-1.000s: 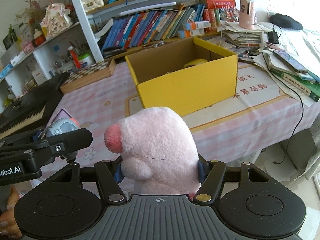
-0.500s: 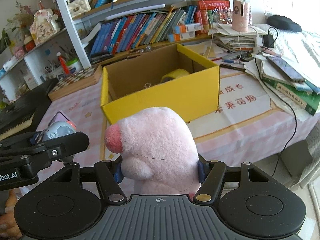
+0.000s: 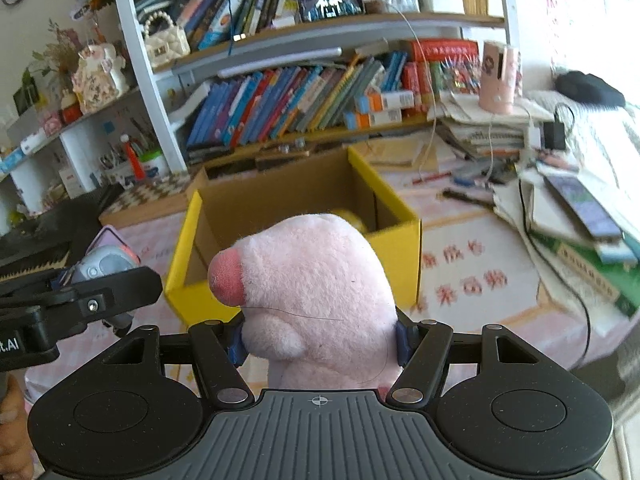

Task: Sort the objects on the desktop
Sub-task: 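Carry the pig in the right tool while the left tool carries the car over the box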

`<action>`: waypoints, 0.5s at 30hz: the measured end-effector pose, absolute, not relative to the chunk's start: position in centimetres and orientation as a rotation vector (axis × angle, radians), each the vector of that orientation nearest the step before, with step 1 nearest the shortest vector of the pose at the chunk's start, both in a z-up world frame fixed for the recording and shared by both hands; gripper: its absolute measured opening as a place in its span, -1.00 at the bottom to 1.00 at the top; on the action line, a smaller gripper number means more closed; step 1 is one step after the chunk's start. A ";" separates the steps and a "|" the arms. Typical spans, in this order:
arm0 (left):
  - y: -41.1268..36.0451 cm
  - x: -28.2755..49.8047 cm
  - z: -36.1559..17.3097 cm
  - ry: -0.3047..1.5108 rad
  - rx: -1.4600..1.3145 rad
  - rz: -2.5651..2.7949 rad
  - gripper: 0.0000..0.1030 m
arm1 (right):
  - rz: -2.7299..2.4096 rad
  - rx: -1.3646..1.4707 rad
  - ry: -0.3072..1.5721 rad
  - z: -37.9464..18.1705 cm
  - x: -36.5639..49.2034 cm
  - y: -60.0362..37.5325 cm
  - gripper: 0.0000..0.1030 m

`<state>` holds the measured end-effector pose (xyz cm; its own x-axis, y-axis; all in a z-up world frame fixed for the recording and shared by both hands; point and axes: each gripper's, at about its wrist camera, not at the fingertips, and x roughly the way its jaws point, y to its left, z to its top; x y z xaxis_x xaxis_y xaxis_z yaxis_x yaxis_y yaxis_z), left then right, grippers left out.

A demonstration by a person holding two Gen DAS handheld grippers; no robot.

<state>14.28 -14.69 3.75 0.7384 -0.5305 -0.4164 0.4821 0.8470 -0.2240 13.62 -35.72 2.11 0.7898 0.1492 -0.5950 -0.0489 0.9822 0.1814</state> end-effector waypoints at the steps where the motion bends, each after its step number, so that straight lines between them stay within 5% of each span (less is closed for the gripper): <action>1: -14.9 14.5 4.0 0.481 -0.103 -0.549 0.28 | 0.115 0.154 0.637 2.5 14.2 -36.0 0.28; 15: -17.5 21.7 4.5 0.442 -0.036 -0.441 0.28 | 0.259 0.042 0.540 4.5 24.2 -36.2 0.28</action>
<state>21.73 -17.47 4.49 0.8112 -0.4206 -0.4063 0.4054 0.9052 -0.1277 24.18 -36.20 4.47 0.8258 0.2551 -0.5030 -0.2330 0.9665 0.1077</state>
